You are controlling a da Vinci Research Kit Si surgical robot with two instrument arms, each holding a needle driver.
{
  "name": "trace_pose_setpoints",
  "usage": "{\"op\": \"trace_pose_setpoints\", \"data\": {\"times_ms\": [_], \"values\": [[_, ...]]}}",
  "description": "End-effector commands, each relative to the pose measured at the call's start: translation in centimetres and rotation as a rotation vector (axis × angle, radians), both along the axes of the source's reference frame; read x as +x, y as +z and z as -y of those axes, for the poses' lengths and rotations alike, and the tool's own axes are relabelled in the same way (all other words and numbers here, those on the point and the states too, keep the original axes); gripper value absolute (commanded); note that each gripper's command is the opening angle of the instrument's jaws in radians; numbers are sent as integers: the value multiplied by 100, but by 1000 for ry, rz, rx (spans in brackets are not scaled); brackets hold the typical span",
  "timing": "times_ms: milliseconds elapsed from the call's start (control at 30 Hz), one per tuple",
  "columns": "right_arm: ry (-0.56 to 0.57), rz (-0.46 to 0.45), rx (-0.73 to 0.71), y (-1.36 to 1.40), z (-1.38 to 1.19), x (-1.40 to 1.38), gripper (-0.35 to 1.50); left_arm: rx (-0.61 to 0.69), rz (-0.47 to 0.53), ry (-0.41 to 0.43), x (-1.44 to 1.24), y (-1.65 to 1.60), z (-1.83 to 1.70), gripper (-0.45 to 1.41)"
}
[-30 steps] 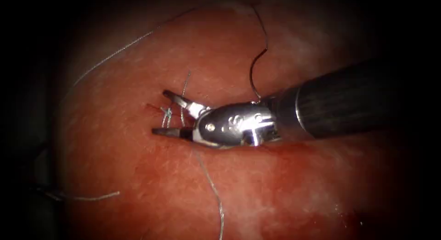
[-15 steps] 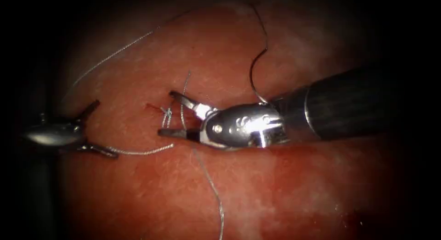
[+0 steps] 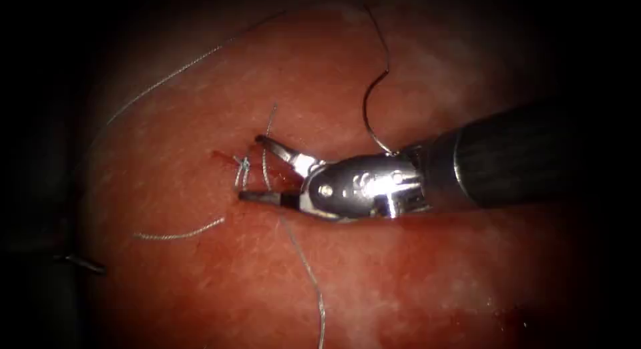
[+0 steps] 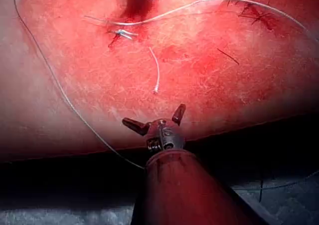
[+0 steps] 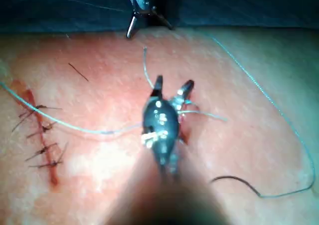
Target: Wound Closure
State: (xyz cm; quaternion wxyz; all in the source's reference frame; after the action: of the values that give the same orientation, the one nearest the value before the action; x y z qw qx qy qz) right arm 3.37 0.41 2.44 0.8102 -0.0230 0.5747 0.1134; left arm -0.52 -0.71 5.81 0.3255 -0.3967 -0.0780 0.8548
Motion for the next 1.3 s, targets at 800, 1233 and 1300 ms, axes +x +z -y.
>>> {"op": "trace_pose_setpoints", "data": {"times_ms": [800, 1233, 1300], "values": [[2, 71, 100, -5, 18, -44, 120, -168, 233, 143, -122, -39, -10, 20], [10, 118, 161, -15, 12, -81, 121, -69, 274, 69, -232, -31, -42, 61], [18, 126, 162, -15, 12, -82, 121, -61, 182, 56, -231, -28, -42, 74]]}}
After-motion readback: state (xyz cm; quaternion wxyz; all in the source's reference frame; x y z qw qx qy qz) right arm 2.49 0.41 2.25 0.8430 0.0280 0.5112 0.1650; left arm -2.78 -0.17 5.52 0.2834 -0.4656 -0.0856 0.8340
